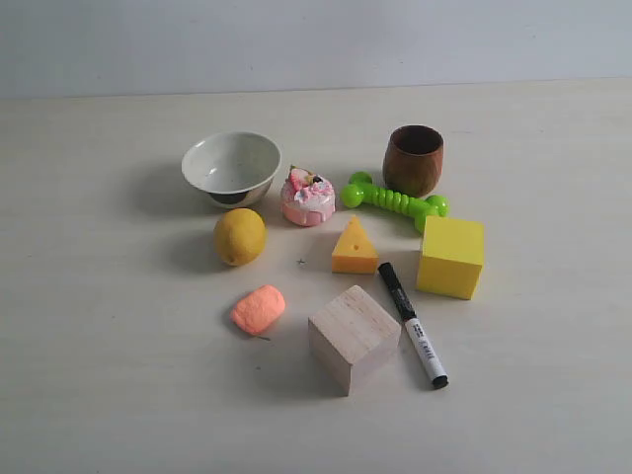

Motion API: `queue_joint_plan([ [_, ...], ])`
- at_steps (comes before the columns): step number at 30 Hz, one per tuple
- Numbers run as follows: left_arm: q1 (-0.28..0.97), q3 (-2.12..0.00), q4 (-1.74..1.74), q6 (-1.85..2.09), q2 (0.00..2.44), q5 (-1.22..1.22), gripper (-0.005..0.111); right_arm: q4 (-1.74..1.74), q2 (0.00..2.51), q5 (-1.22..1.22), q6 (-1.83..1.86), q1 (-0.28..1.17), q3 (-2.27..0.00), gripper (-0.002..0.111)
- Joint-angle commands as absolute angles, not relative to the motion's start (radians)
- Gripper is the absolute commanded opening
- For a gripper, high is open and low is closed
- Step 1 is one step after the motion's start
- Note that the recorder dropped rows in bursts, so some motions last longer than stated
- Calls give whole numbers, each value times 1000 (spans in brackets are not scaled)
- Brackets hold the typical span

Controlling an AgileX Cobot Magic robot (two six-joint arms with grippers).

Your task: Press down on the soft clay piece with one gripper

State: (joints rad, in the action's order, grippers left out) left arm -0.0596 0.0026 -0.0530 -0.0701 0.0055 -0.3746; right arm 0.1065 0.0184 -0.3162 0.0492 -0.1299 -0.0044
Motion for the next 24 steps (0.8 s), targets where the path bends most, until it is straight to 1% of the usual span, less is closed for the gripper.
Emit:
queue_joint_plan([
  [1,-59,0,-59,-76,0,-363,0,105,12,-313,52,-133,0,1],
  [19,-59,0,-59,-71,0,-361,0,105,12,-313,52,-133,0,1],
  [24,-59,0,-59,-58,0,-262,0,105,12,-313,52,-133,0,1],
])
